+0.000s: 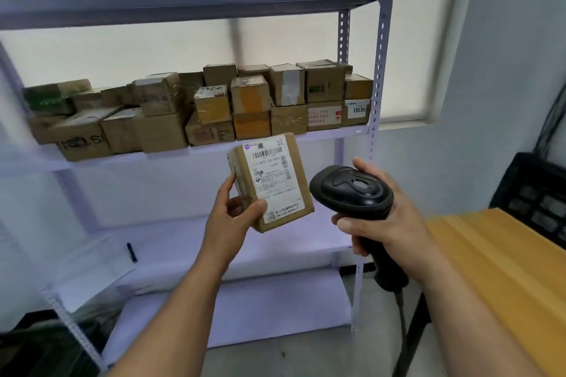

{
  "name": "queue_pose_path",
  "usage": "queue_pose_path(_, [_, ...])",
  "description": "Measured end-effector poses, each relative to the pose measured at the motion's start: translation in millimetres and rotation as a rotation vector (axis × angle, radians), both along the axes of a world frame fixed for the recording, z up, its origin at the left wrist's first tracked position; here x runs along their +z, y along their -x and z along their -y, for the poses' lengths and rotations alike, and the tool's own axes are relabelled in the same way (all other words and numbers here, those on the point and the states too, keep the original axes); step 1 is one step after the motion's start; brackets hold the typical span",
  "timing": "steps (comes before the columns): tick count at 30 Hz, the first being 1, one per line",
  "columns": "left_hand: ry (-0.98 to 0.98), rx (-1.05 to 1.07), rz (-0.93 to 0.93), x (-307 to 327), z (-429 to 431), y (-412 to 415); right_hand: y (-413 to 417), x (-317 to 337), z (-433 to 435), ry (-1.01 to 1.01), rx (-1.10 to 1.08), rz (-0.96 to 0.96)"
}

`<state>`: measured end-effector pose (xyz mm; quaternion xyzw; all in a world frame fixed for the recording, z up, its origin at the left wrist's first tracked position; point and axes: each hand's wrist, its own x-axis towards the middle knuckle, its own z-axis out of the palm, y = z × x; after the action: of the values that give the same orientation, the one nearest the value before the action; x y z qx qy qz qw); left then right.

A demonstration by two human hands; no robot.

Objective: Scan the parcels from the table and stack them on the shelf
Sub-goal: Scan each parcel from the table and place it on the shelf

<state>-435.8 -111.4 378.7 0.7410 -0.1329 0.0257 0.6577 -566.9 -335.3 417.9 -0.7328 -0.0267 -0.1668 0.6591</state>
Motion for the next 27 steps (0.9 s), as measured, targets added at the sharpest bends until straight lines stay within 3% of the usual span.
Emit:
queue_pose_path(7, [0.035, 0.095, 0.033, 12, -20, -35, -59, 11, -6, 0.055, 0.104, 0.024])
queue_pose_path(15, [0.034, 0.273, 0.076, 27, -99, -69, -120, 22, -58, 0.13, 0.218, 0.052])
queue_pose_path(27, [0.014, 0.402, 0.146, 87, -227, -166, -204, 32, -156, 0.064, 0.208, 0.076])
